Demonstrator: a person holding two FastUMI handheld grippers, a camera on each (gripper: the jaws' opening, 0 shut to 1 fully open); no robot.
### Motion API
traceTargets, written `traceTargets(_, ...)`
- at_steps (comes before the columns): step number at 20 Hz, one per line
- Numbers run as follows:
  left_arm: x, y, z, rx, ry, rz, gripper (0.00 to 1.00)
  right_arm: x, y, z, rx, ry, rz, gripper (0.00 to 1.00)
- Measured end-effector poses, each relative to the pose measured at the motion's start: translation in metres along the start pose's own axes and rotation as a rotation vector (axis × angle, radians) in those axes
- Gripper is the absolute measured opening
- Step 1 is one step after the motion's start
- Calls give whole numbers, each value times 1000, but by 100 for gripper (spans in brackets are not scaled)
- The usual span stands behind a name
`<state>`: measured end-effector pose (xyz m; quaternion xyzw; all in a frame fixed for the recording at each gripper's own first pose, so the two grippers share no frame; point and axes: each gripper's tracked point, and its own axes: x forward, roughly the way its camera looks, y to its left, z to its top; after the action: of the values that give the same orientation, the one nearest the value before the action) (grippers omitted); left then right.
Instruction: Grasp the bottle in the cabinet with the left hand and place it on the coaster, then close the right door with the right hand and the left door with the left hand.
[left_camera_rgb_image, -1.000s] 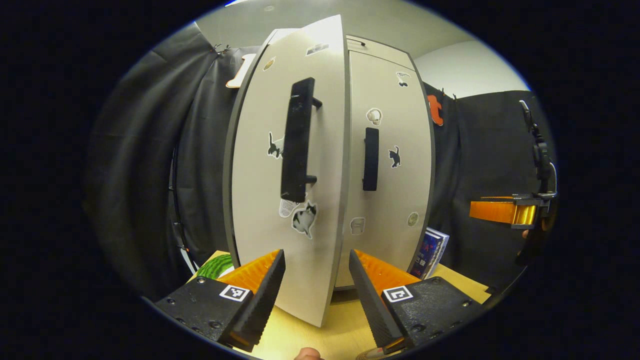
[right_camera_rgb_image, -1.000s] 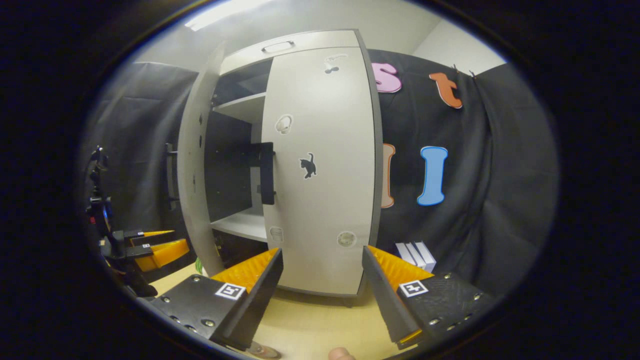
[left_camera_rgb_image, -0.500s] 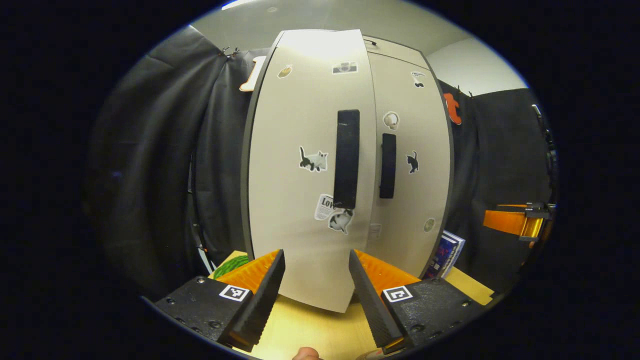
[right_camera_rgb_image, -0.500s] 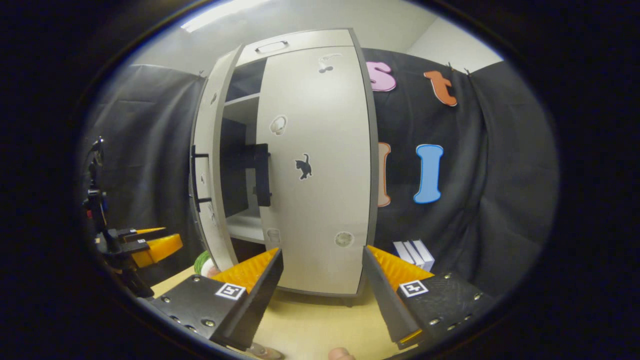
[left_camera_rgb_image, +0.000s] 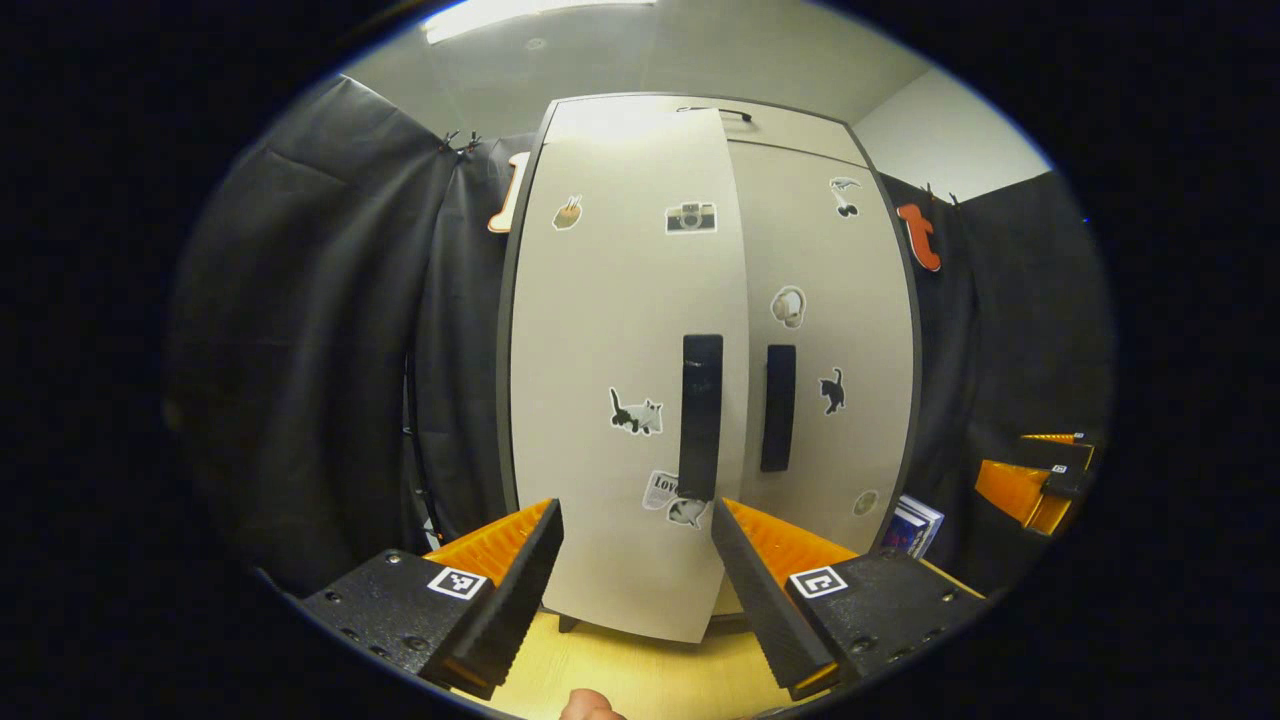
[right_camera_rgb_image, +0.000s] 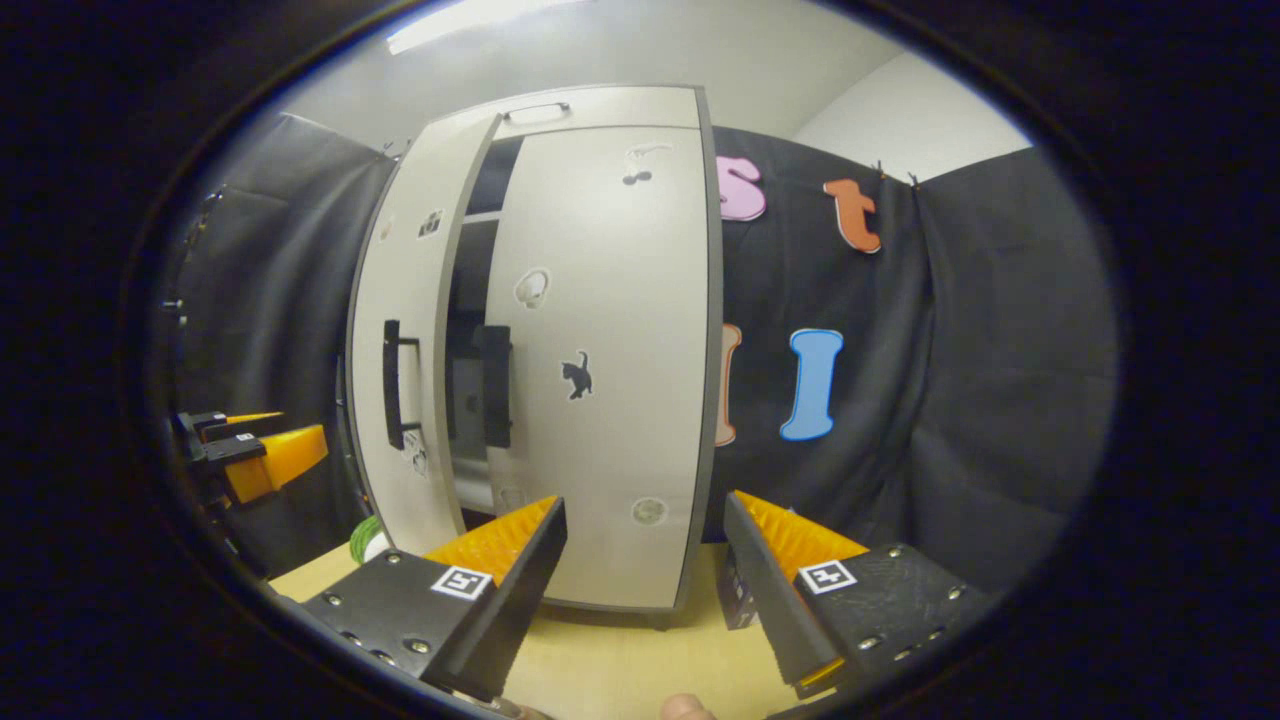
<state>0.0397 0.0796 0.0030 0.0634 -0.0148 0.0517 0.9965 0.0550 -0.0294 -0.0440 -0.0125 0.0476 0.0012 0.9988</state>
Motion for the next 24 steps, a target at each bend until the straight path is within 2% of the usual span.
traceTargets(1,-1,-3,7,11,-4,7,94,-3,1,7,7,-18,-5,93)
traceTargets(4,-4,-9,17,43,-9,28,94,-10,3,25,35,-60,-8,96)
traceTargets(6,-6,-20,24,33,-23,11,93,-12,0,31,56,-74,-10,96)
traceTargets(7,-6,-25,27,22,-29,0,93,-13,-2,32,65,-77,-12,93)
traceTargets(8,-5,-30,28,13,-32,-10,94,-13,-6,31,70,-75,-17,96)
traceTargets(14,-9,-46,27,-2,-32,-36,94,-17,-21,29,59,-76,-33,96)
traceTargets(21,-12,-57,25,8,-26,-25,92,-17,-33,30,50,-79,-24,96)
traceTargets(24,-13,-64,25,7,-27,-21,94,-15,-40,31,52,-82,-20,96)
